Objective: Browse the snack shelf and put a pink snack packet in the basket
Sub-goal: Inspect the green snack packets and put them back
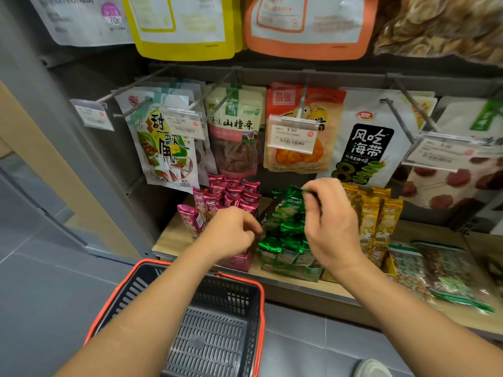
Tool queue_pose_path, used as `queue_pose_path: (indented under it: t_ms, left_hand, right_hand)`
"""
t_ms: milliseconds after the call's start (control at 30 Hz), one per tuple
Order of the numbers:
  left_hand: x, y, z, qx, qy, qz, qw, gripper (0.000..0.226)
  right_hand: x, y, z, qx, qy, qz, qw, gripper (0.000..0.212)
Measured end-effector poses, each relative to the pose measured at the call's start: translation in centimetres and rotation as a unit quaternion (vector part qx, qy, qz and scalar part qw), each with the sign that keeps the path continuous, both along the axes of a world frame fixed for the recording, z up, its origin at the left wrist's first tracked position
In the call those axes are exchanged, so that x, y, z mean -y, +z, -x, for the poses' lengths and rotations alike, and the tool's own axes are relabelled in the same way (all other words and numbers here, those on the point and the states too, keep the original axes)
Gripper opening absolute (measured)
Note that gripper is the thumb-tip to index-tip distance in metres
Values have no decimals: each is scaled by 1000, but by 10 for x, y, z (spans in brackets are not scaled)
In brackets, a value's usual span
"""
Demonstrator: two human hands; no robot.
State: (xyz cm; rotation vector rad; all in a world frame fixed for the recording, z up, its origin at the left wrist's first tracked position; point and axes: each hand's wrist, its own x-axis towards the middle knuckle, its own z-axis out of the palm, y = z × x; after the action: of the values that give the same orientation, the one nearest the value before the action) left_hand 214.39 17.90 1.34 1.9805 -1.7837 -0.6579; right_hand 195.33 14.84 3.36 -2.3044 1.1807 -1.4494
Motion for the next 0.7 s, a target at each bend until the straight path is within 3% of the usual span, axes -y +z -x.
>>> queue_pose_path:
  t_ms: [133,267,467,600,700]
  left_hand:
    - [-14,30,-3,-65,49,114,990,32]
    - [-38,57,13,-214,-40,136,966,21]
    - [-68,85,67,-306,-110,213,921,27]
    - [-76,102,89,-372,-90,233,894,22]
    - [-75,104,91,-407,-62,237,880,13]
  right_hand:
    - [-21,31,29,39,26,69,997,14]
    - [-40,59,57,66,37,53,996,12]
    - [-64,82,69,87,69,3,994,13]
    - [-68,85,67,87,140,-133,977,14]
    - [-65,84,65,170,177,-291,925,13]
